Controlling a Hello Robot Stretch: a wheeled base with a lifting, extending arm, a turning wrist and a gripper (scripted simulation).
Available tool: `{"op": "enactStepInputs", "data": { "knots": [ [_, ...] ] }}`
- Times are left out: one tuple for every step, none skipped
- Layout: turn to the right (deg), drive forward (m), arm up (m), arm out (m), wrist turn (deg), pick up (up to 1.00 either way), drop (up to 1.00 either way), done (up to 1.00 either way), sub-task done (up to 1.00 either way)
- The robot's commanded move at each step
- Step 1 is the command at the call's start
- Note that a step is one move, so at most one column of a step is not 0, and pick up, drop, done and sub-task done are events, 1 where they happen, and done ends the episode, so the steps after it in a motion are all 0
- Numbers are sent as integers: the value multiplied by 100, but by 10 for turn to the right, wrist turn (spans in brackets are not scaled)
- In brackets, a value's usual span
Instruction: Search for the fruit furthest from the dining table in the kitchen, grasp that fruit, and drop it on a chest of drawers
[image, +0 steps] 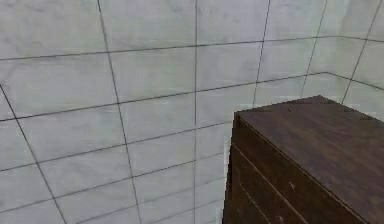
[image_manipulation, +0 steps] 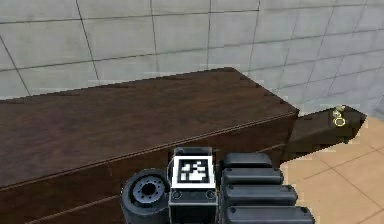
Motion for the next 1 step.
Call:
{"op": "enactStepInputs", "data": {
  "knots": [
    [450, 0, 0, 0, 0, 0, 0, 0, 0]
  ]
}}
